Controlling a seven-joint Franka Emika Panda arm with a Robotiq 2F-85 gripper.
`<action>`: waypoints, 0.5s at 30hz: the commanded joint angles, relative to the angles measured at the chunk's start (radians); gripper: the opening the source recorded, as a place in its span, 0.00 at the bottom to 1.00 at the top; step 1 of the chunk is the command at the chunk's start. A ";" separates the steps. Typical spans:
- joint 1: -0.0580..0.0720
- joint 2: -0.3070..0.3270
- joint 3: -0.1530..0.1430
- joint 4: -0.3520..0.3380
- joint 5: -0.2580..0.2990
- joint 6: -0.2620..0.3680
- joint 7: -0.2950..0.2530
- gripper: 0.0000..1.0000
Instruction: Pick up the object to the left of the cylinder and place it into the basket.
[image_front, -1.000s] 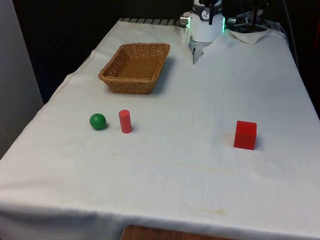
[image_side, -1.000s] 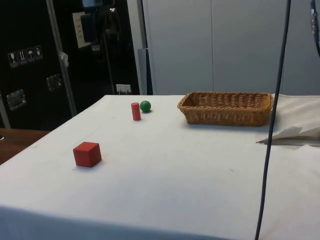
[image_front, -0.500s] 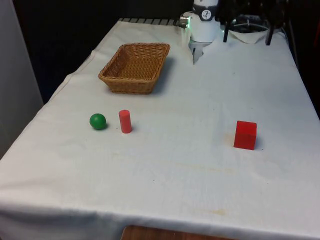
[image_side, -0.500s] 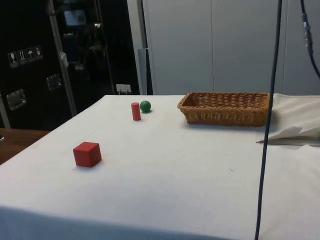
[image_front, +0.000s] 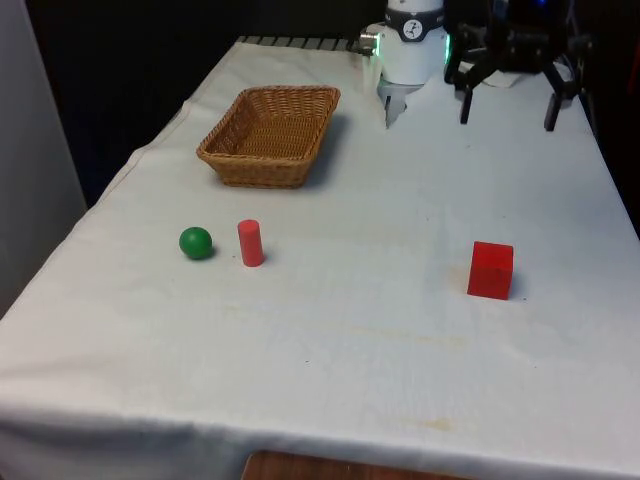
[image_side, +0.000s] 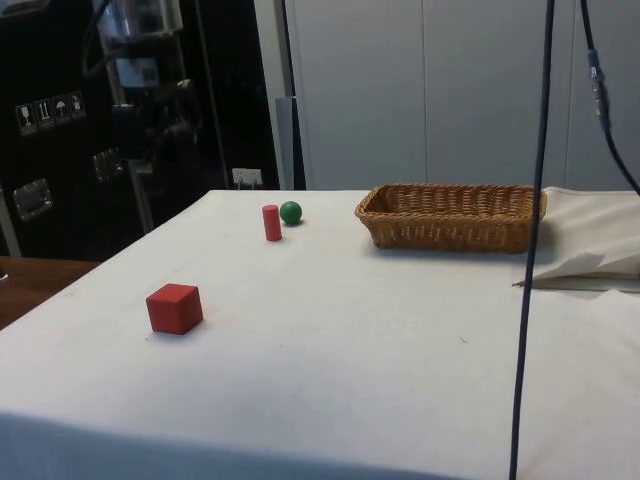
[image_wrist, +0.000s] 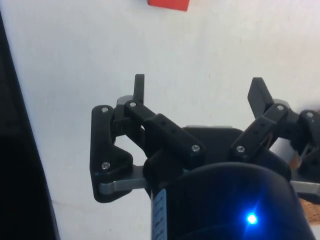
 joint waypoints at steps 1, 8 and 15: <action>-0.003 0.009 0.006 -0.001 0.014 0.020 0.000 1.00; -0.003 0.044 0.014 -0.001 0.033 0.070 -0.002 1.00; -0.008 0.084 0.025 0.001 0.061 0.114 -0.009 1.00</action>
